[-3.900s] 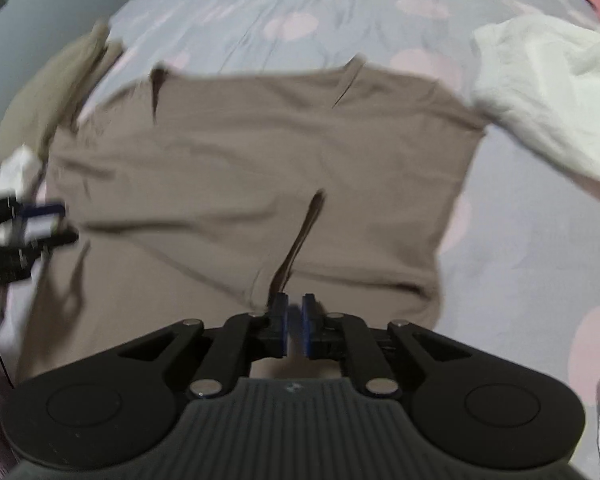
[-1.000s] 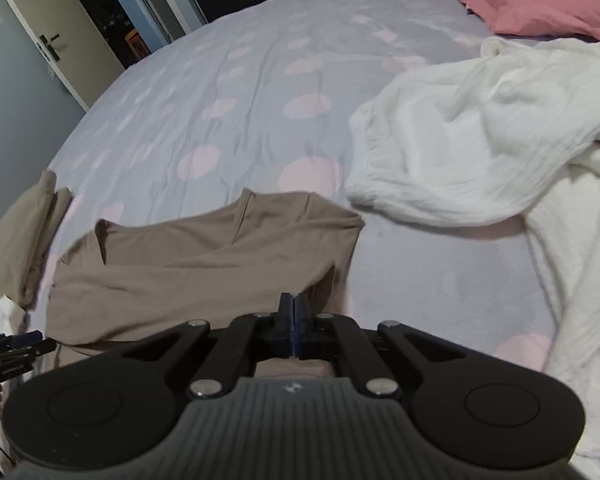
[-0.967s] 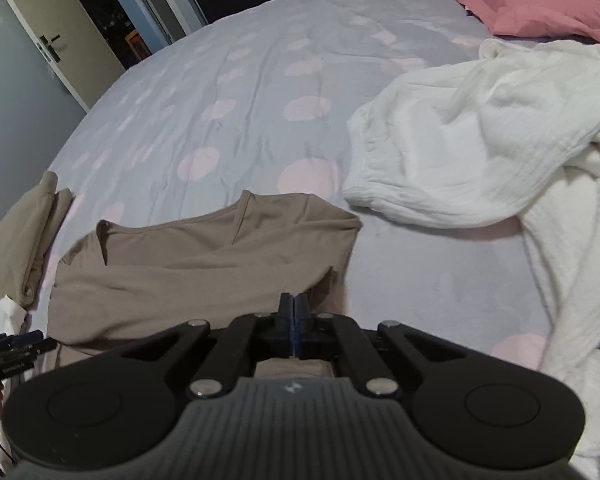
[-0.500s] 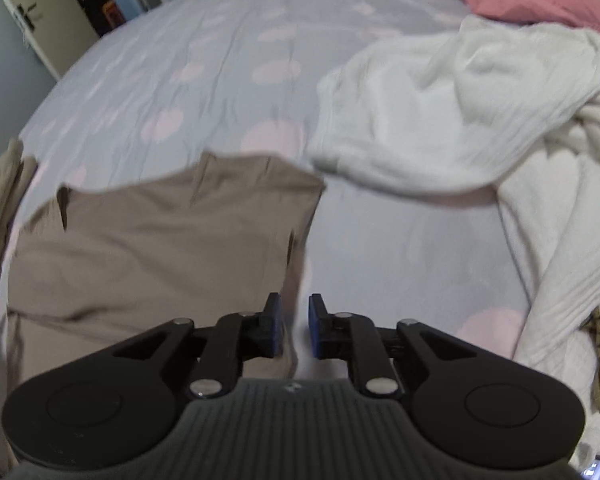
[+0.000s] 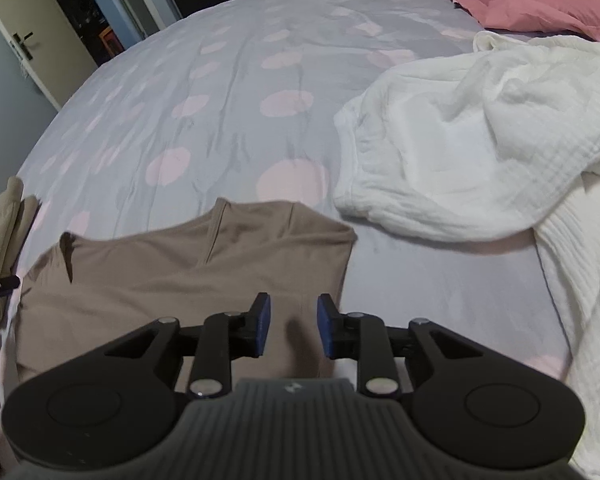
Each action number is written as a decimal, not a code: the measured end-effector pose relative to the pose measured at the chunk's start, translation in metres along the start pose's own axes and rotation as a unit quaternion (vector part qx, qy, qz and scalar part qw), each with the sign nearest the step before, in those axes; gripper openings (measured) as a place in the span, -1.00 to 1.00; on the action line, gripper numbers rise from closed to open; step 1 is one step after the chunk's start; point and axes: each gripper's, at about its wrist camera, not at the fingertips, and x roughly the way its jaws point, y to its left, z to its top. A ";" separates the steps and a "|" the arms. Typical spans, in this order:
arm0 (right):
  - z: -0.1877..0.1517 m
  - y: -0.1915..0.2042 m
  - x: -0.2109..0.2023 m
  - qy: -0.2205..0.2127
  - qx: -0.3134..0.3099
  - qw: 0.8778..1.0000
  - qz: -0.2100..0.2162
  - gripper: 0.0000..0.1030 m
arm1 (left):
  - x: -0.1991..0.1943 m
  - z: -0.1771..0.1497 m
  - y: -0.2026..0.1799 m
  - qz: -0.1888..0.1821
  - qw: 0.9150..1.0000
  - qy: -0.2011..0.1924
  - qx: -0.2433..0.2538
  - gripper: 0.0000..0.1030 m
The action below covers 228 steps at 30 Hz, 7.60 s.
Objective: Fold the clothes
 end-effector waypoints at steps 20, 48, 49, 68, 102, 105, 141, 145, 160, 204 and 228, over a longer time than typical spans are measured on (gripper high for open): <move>0.005 0.000 0.022 0.008 0.010 0.999 -0.043 -0.51 | 0.008 0.011 0.016 0.041 0.998 -0.049 -0.013 -0.72; -0.041 0.001 -0.008 0.044 0.019 0.999 0.013 -0.84 | -0.041 -0.108 -0.044 0.015 0.967 0.013 0.256 -0.85; -0.041 0.001 -0.010 0.040 0.018 0.999 0.012 -0.84 | -0.044 -0.107 -0.043 0.020 0.967 0.014 0.253 -0.93; -0.050 -0.001 -0.023 0.053 -0.014 0.998 -0.016 -0.55 | -0.057 -0.112 -0.038 0.053 0.967 0.040 0.246 -0.60; -0.245 0.034 -0.115 0.157 -0.161 0.974 -0.020 0.01 | -0.154 -0.269 -0.062 0.005 0.939 0.190 0.286 -0.13; -0.254 0.033 -0.118 0.165 -0.162 0.973 -0.022 0.02 | -0.151 -0.276 -0.065 0.015 0.933 0.203 0.298 -0.11; -0.176 0.037 -0.118 -0.009 -0.138 0.990 -0.024 -0.83 | -0.152 -0.167 -0.055 -0.024 0.979 0.024 0.200 -0.96; -0.182 0.034 -0.107 -0.011 -0.155 0.985 -0.070 -0.79 | -0.139 -0.172 -0.058 -0.004 0.976 0.028 0.214 -0.93; -0.199 0.035 -0.118 -0.030 -0.160 0.985 -0.063 -0.11 | -0.165 -0.202 -0.080 0.007 0.953 -0.028 0.301 -0.24; -0.260 0.076 -0.105 0.035 -0.552 0.833 -0.001 -0.91 | -0.135 -0.288 -0.092 0.027 0.793 0.038 0.607 -1.00; -0.263 0.072 -0.109 0.049 -0.541 0.840 -0.002 -0.92 | -0.128 -0.300 -0.092 0.077 0.757 0.023 0.649 -0.95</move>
